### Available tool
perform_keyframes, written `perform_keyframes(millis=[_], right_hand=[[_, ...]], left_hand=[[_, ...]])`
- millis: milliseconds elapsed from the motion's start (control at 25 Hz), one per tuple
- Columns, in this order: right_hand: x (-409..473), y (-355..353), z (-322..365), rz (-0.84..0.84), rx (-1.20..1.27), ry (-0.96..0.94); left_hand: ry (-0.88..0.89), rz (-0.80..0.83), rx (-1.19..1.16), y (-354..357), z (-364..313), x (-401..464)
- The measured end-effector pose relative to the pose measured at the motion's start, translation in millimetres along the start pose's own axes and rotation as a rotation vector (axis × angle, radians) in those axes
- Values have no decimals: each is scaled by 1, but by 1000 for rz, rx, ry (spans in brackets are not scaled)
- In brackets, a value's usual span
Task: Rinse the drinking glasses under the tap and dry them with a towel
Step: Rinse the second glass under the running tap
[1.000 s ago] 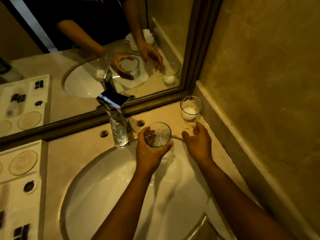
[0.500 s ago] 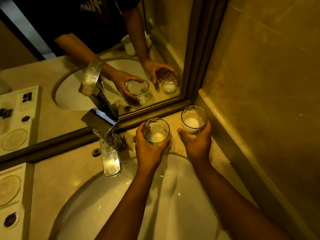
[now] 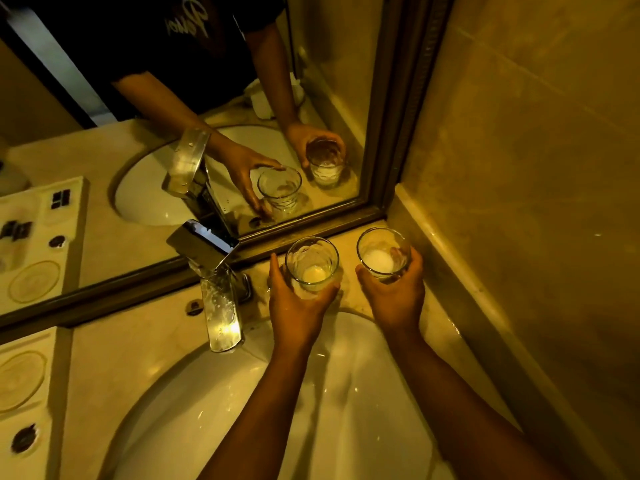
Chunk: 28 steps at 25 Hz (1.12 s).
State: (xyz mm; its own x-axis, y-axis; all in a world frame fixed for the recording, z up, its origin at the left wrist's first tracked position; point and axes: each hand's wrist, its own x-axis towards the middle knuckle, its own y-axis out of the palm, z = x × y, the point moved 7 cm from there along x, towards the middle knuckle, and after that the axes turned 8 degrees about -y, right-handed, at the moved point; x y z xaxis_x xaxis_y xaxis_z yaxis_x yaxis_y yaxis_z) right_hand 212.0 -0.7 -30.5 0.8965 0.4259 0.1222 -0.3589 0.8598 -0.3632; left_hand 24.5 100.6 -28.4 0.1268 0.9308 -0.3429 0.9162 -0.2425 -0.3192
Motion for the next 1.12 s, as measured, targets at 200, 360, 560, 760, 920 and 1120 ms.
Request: perform_keyframes(millis=[200,360,560,760,920,1120], right_hand=[[-56,-16,15,153,49,-40],[-111,-11,26,298,45,-94],[-172,23,28,500,-21,-117],[-202,62,40,712,-94,-228],[-207,90,67,822,-338,-799],[-197,127,31,1241,-460,-854]], left_hand=[[-133,-222,-186,-31,32,-71],[-486,-12,-457,-33,77,-75],[-811,411,-909,-33,102,-74],[-823,348,-1018,-62,123,-59],[-790,228,-960,-81,142,-31],[-676,83,-675,-97,141,-1]])
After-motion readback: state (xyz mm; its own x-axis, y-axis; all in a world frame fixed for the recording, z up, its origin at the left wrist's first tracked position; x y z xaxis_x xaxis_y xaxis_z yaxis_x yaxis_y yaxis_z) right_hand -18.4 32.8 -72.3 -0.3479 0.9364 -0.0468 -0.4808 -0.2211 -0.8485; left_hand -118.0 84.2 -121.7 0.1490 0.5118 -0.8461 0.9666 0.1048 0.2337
